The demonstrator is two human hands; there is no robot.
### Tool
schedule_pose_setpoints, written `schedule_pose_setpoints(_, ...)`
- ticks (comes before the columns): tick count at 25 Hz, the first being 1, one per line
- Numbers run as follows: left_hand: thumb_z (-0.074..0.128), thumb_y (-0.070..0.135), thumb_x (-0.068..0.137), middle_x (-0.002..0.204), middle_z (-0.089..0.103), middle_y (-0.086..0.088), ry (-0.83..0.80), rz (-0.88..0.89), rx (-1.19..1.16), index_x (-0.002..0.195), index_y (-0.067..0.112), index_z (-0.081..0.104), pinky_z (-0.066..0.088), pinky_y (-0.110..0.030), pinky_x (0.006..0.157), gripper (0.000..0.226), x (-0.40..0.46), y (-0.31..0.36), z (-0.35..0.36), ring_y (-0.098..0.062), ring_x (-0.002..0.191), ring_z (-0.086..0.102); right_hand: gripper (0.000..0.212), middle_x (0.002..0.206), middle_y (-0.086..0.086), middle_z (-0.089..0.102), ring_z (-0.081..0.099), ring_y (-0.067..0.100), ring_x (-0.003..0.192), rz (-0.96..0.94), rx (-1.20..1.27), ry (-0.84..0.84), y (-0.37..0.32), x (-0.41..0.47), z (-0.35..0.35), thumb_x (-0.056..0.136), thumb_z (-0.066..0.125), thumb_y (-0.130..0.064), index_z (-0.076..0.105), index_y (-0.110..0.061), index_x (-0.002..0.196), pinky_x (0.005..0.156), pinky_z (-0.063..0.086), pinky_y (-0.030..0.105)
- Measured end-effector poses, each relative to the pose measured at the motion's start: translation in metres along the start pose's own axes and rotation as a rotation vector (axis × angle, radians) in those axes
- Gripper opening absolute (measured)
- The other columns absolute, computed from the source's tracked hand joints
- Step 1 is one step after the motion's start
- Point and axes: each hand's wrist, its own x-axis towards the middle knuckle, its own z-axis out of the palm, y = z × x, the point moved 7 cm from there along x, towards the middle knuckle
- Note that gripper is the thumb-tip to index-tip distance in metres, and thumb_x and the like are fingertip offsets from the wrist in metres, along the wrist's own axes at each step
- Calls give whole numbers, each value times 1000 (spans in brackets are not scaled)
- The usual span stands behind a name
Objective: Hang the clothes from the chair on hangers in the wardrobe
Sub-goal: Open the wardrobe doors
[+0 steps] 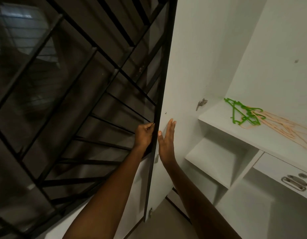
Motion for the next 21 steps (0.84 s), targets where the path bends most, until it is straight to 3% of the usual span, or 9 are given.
schedule_pose_setpoints(11,61,7,99,113,75,-12,-22,-96,-52,119,2,72,57,-41,97,23,55,-22,-33,-27,105,73,76,171,-8,-17,-6,12,159,-71,34,125,3,32,45,106,44,-45,2,-23,165,117,0,5)
schedule_pose_setpoints(16,62,6,98,108,76,-15,-16,-109,-50,102,9,76,57,-45,96,15,51,-38,-34,-31,103,73,76,172,-6,-13,-1,15,159,-105,65,137,7,34,45,106,48,-43,1,-29,164,119,7,7)
schedule_pose_setpoints(21,61,3,98,107,76,-15,24,-109,-65,104,5,76,59,-36,90,16,45,-29,-34,-29,100,73,77,172,-5,-11,1,16,160,-104,23,124,6,31,41,105,52,-39,8,-22,165,112,7,-1)
